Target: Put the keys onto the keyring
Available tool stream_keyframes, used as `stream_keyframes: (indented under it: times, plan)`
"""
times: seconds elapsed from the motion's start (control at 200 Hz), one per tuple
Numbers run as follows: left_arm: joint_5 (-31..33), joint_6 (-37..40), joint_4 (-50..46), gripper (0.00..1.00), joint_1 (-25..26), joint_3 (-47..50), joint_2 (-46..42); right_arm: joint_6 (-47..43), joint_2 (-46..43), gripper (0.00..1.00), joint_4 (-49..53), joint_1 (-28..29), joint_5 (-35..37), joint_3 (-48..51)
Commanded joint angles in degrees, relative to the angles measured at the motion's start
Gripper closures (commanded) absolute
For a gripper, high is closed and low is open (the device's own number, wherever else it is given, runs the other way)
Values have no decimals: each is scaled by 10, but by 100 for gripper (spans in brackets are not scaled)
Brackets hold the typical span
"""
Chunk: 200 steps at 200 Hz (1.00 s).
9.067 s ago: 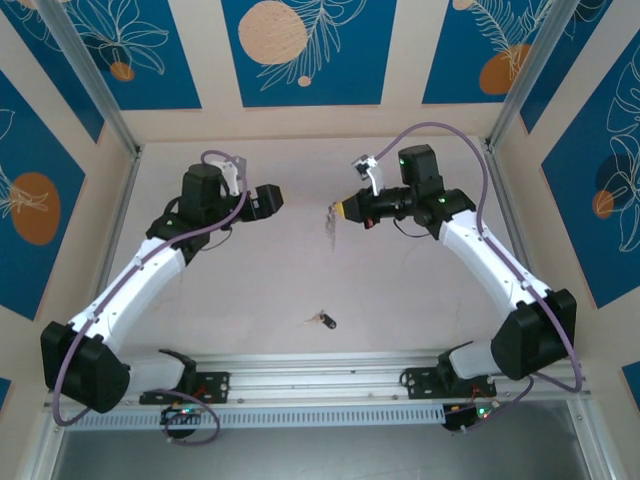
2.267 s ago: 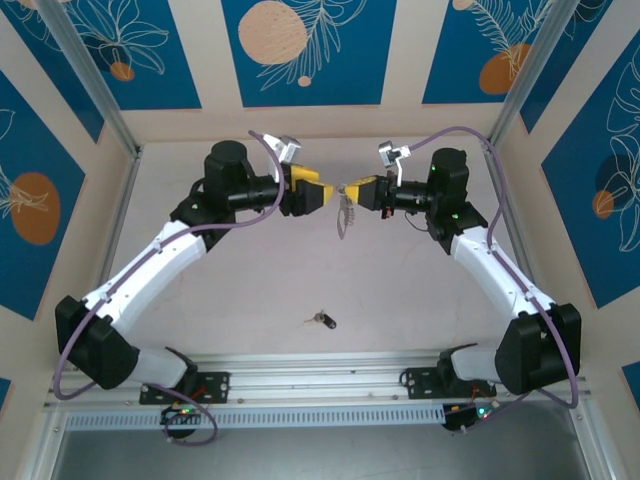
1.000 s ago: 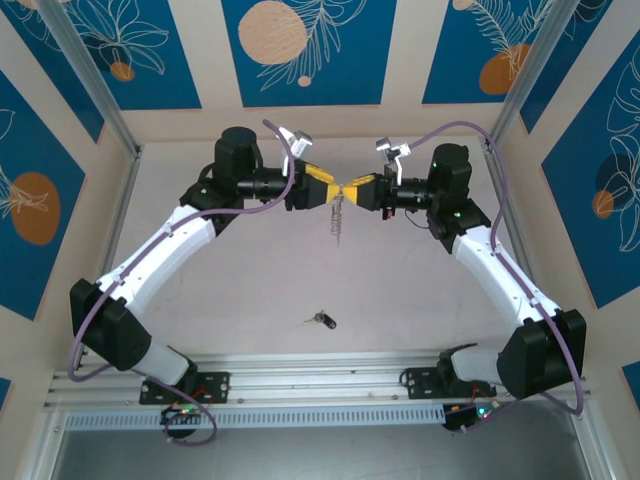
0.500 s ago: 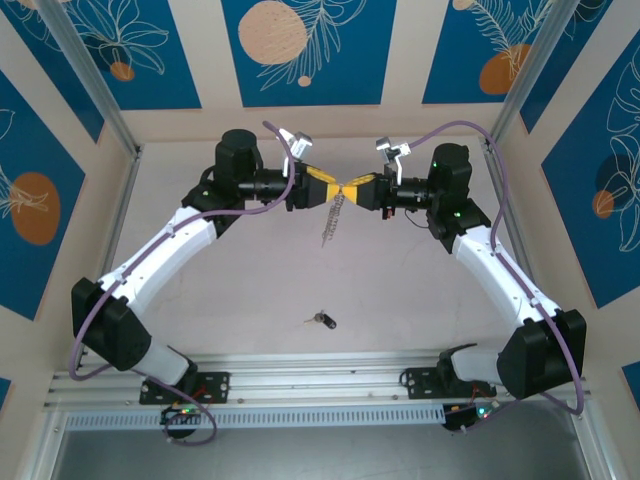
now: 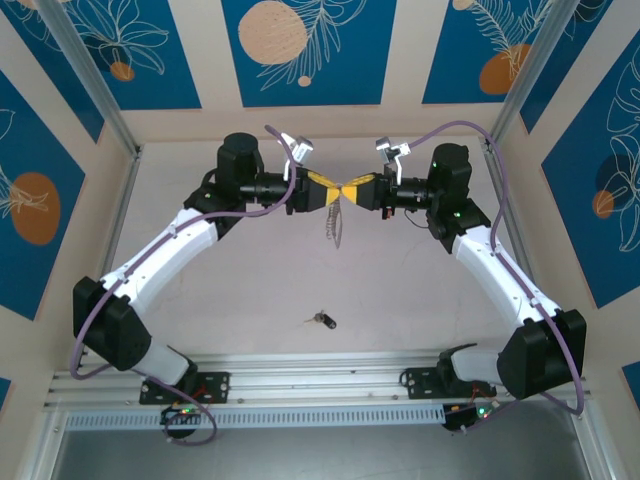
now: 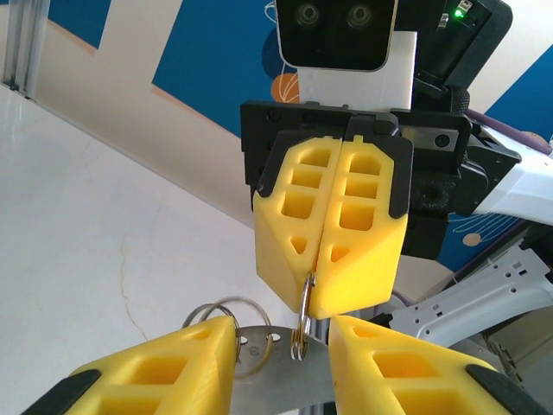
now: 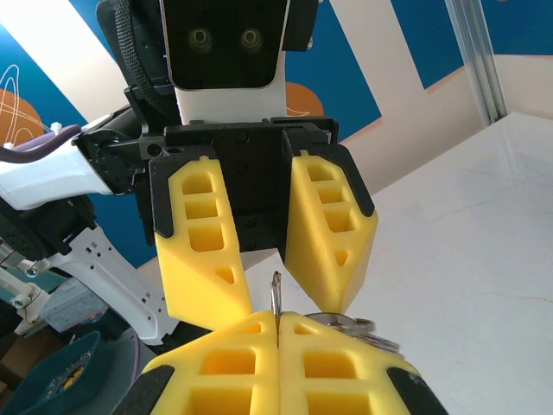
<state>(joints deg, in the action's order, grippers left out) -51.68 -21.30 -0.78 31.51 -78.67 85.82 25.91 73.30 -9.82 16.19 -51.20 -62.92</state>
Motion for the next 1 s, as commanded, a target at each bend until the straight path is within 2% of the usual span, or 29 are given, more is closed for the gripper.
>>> stream_keyframes:
  times: [0.0,0.3,0.45,0.59,0.765,0.965,0.995]
  plan:
    - [-18,-8,20,67,-1,3,1,7,-13,100,-16,5,2,-18]
    - [-18,-17,35,68,1,-4,8,5,-13,100,-12,9,2,-19]
    - [-22,-17,34,75,3,-6,10,4,-14,100,-10,10,4,-20]
    - [-22,-14,32,76,4,-2,7,3,-15,100,-9,10,7,-20]
    - [-19,-4,18,84,4,-2,4,2,-15,100,-8,9,12,-20]
    - [-3,14,-14,99,4,-12,4,5,-16,100,-5,6,23,-21]
    - [1,20,-23,100,4,-16,4,7,-17,94,-4,4,26,-21]
